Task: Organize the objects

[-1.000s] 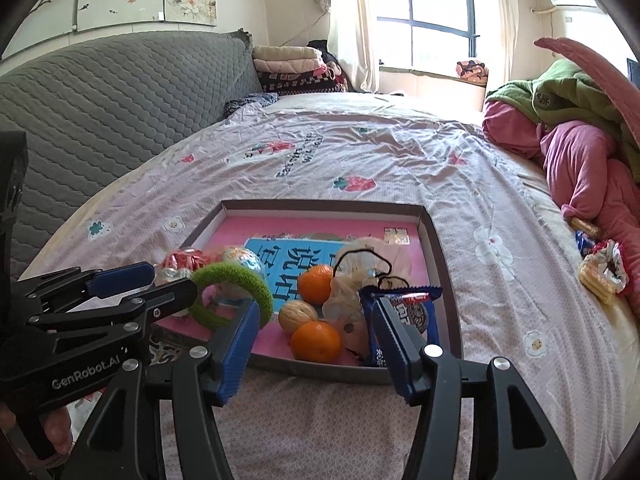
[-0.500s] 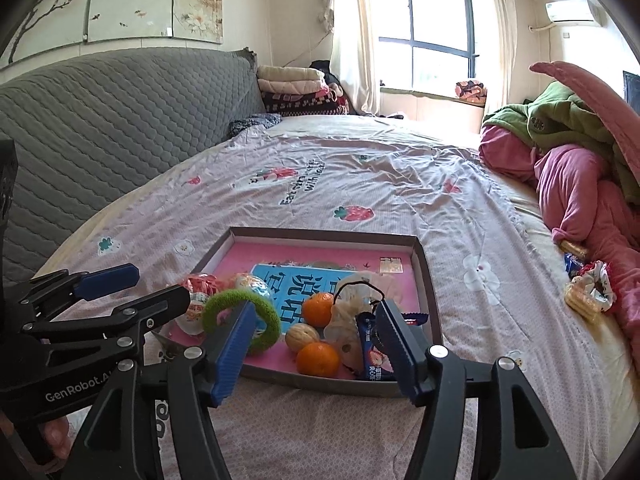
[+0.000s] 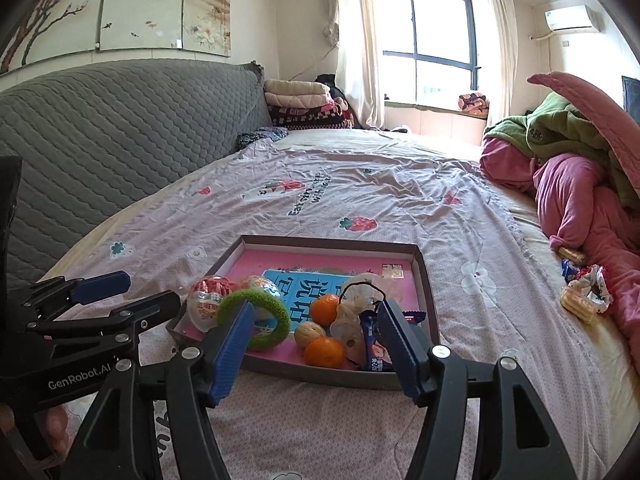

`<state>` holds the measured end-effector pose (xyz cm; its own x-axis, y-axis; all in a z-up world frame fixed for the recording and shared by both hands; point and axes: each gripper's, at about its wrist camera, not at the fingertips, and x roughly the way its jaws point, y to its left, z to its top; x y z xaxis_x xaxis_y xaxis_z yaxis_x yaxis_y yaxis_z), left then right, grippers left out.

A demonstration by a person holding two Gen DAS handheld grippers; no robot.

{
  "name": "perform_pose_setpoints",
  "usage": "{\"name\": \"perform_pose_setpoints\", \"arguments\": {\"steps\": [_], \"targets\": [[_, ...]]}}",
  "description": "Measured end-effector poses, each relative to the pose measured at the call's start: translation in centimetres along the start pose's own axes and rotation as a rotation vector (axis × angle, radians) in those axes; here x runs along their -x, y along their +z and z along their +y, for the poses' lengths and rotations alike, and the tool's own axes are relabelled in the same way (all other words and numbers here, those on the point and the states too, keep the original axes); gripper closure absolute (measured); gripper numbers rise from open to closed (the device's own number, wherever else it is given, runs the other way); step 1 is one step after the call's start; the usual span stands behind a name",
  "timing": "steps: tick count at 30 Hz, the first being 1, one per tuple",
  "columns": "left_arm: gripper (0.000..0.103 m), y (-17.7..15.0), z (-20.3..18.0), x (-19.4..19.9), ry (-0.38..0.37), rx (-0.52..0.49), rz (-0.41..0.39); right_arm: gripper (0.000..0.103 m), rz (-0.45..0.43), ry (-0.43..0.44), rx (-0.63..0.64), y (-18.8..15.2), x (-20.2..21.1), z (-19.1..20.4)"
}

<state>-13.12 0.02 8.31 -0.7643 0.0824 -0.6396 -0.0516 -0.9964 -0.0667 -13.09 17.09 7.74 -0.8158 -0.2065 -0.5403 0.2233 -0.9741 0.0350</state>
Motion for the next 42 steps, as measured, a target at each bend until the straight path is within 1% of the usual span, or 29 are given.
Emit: {"name": "perform_pose_setpoints", "arguments": {"steps": [2, 5, 8, 17, 22, 32, 35, 40, 42], "targets": [[0.034, 0.1, 0.0, 0.5, 0.000, 0.002, -0.018, 0.038, -0.022, 0.004, 0.007, 0.1, 0.5, 0.0], [0.030, 0.1, -0.1, 1.1, -0.001, 0.000, -0.034, 0.036, -0.045, 0.005, 0.012, 0.3, 1.2, 0.0], [0.029, 0.1, -0.4, 1.4, -0.005, -0.003, -0.040, 0.035, -0.067, 0.006, 0.009, 0.3, 1.8, 0.1], [0.029, -0.8, -0.5, 2.5, -0.019, 0.008, -0.056, 0.035, -0.061, 0.004, 0.016, -0.5, 2.4, 0.3], [0.029, -1.6, -0.5, 2.6, -0.029, 0.008, -0.046, 0.035, -0.054, 0.000, 0.024, -1.2, 2.8, 0.7], [0.029, -2.6, -0.7, 4.1, -0.049, 0.005, -0.072, 0.035, -0.084, -0.004, 0.016, -1.8, 4.4, 1.2], [0.029, -2.9, -0.7, 4.6, -0.051, 0.011, -0.081, 0.031, -0.096, 0.002, 0.011, -2.1, 5.0, 1.3], [0.026, -3.5, -0.8, 5.3, -0.049, 0.008, -0.094, 0.029, -0.115, 0.001, 0.002, -2.4, 5.7, 1.1], [0.026, -3.7, -0.8, 5.6, -0.045, 0.007, -0.103, 0.025, -0.116, 0.000, -0.002, -2.6, 5.9, 1.1]]}}
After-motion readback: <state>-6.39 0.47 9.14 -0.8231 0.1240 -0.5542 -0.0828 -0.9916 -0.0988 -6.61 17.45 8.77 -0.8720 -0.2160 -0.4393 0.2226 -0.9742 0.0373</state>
